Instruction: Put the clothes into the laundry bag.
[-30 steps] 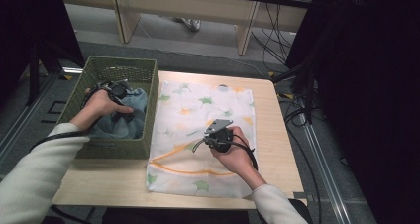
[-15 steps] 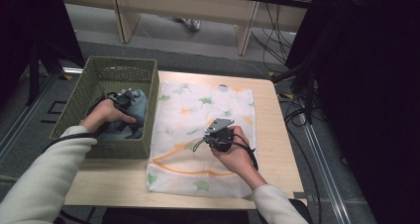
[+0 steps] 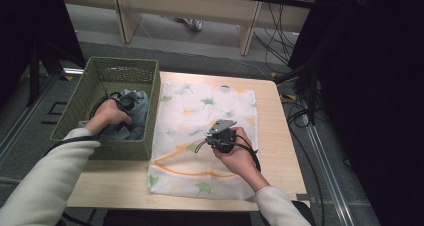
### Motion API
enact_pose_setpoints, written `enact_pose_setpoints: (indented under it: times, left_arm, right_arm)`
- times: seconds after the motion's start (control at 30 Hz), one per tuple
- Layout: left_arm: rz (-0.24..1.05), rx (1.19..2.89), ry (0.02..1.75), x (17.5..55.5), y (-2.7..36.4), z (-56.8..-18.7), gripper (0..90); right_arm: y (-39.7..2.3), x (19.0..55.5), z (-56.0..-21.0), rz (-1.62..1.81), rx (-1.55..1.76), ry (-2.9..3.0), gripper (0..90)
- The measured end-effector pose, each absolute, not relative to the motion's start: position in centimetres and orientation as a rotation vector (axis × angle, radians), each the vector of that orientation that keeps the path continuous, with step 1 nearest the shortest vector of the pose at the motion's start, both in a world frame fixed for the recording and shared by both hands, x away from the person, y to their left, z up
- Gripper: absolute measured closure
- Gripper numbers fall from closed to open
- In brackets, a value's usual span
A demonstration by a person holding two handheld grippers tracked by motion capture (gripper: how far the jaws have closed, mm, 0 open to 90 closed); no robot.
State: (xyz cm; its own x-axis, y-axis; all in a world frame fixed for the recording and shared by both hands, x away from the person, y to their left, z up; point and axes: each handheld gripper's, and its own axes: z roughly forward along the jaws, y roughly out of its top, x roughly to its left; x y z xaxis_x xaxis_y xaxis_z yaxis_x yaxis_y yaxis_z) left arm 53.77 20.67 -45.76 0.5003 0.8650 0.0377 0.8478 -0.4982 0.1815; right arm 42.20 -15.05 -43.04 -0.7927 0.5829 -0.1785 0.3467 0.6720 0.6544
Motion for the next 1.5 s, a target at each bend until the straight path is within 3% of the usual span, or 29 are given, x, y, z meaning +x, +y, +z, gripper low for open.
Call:
enact_pose_setpoints:
  times: [0.1,0.43,1.03,1.5]
  left_arm:
    - [0.168,2.552,1.496,53.6,21.3,-45.0,65.3]
    - [0.256,2.319,1.41,52.2,25.1,-39.5,65.6]
    - [0.311,1.863,1.296,47.9,28.9,-33.1,65.7]
    - [0.319,1.7,1.217,45.1,29.7,-30.1,65.7]
  right_arm:
    - [-15.1,42.2,-43.0,0.872,0.739,2.512,89.7]
    - [-15.0,42.4,-43.1,0.879,0.738,2.509,89.7]
    - [-15.2,42.5,-43.0,0.89,0.763,2.508,89.7]
    - [-15.2,42.5,-43.0,0.903,0.778,2.502,89.7]
